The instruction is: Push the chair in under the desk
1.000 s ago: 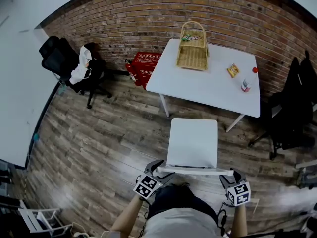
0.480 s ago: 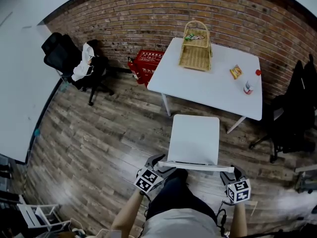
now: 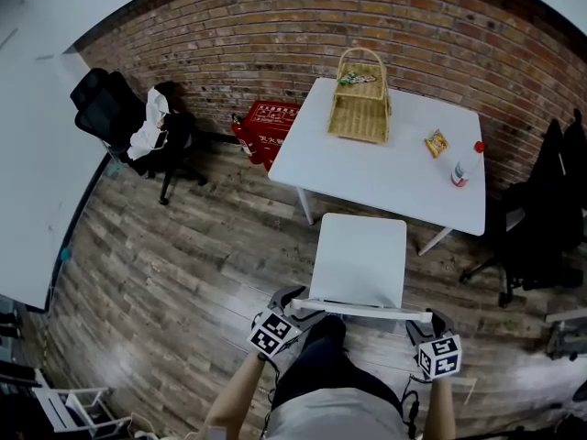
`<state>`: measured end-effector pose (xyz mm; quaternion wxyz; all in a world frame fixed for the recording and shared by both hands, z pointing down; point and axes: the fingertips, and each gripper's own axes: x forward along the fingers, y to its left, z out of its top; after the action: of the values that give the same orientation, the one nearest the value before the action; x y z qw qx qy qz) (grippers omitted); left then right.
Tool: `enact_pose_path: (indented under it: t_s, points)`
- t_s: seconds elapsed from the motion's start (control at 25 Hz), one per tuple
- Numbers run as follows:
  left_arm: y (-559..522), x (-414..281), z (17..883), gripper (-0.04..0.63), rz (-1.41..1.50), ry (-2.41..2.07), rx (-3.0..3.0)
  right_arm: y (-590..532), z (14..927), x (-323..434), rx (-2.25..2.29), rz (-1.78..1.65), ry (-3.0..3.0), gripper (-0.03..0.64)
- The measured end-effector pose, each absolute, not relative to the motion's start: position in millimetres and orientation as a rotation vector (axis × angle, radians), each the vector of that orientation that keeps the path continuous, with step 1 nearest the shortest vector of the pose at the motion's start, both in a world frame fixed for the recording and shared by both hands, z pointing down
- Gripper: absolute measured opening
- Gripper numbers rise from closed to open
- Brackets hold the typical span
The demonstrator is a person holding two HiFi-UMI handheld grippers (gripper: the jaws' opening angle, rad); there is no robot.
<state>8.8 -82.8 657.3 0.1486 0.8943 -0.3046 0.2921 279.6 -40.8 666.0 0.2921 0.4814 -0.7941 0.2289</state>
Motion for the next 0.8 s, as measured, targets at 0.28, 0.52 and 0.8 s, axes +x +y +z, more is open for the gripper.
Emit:
enact_pose_path:
  t_s: [0.28, 0.52, 0.8]
  points:
    - [-119.4, 5.4, 655.3, 0.333, 0.840, -0.836, 2.592, -69.7, 666.2, 273.7, 1.313, 0.627, -2.093, 0.247]
    - [-152.5, 8.2, 655.3, 0.333, 0.844, -0.804, 2.606, -96.1, 667.6, 273.8, 1.334, 0.646, -2.065, 0.247]
    - [-191.0, 6.2, 650.8, 0.333, 0.837, -0.763, 2.627, -130.1, 661.5, 268.5, 1.379, 0.633, -2.057, 0.247]
